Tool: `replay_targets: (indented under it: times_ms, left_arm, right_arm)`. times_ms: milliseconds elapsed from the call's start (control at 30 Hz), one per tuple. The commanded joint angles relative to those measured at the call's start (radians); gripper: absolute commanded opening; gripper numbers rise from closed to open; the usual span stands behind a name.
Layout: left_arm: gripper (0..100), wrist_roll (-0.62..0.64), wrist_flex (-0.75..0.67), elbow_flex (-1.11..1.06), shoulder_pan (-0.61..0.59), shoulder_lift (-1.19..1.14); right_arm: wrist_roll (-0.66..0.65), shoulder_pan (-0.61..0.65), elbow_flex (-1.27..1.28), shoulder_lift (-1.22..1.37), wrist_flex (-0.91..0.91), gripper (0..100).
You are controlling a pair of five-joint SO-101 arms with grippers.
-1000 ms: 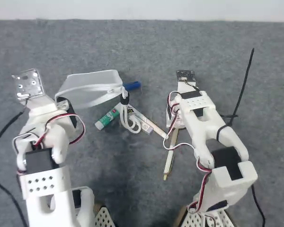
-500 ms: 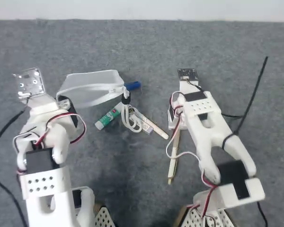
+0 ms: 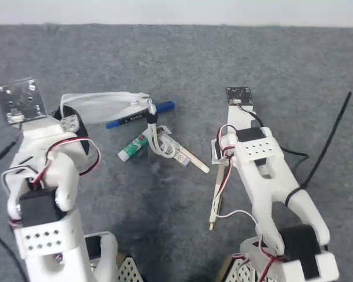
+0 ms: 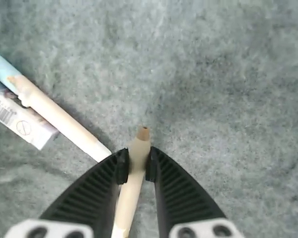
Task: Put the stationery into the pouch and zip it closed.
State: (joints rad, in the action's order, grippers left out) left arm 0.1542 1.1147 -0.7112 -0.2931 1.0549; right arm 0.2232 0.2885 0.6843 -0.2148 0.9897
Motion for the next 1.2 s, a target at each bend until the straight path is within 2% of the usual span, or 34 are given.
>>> replay_targets:
  times_ms: [0, 200, 533, 833, 1000, 1167]
  left_arm:
    - [1, -0.021, 0.0, 0.076, 0.005, 0.018]
    - [1, -0.037, 0.0, 0.076, 0.002, 0.018]
    - [1, 0.02, -0.02, 0.116, 0.0, 0.018]
    - [1, 0.021, -0.02, 0.186, 0.003, 0.018]
    - [1, 0.055, -0.026, 0.209, 0.005, 0.014]
    - [1, 0.051, 0.037, 0.34, 0.054, -0.143]
  right_arm:
    - [0.043, -0.001, -0.003, -0.07, -0.007, 0.6]
    - [0.038, 0.001, 0.012, -0.081, 0.015, 0.6]
    - [0.032, -0.01, -0.034, -0.125, 0.048, 0.6]
    - [0.025, -0.001, -0.064, -0.403, 0.097, 0.6]
    - [-0.084, 0.025, -0.064, -0.582, 0.099, 0.6]
    - [-0.089, 0.025, -0.064, -0.7, 0.077, 0.6]
